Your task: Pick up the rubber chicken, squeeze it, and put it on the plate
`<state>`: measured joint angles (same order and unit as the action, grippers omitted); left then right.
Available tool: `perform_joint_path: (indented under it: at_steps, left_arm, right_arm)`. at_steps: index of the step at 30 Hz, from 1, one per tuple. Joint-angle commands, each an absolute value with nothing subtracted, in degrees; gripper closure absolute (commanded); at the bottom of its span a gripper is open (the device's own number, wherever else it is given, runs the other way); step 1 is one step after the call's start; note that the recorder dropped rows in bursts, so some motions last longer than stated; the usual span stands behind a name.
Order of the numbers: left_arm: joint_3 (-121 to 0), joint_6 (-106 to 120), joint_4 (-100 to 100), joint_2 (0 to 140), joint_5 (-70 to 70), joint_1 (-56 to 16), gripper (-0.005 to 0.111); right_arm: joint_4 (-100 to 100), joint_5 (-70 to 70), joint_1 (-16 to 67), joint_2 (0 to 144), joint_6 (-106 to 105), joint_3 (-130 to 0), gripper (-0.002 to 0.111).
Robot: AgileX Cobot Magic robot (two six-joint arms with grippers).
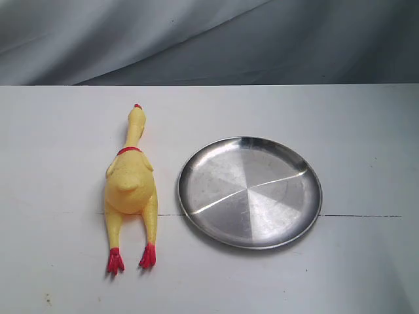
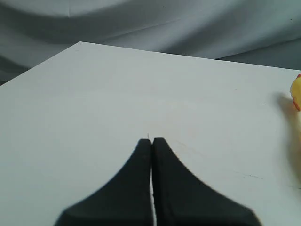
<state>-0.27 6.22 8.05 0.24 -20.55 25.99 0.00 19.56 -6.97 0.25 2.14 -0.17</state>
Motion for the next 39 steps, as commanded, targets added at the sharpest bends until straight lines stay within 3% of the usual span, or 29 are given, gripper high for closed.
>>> perform_joint_path:
  at_steps: [1, 24, 39]
  left_arm:
    - [0.0, 6.21, 8.3, 0.0, -19.52, 26.04, 0.107]
    - [0.0, 6.21, 8.3, 0.0, -19.52, 26.04, 0.107]
    - [0.0, 6.21, 8.3, 0.0, -19.52, 26.04, 0.107]
  right_arm:
    - [-0.35, 19.55, -7.35, 0.0, 1.88, 0.0, 0.108]
    - [-0.35, 19.55, -7.35, 0.0, 1.74, 0.0, 0.108]
    - [3.0, 0.59, -7.35, 0.0, 1.74, 0.0, 0.108]
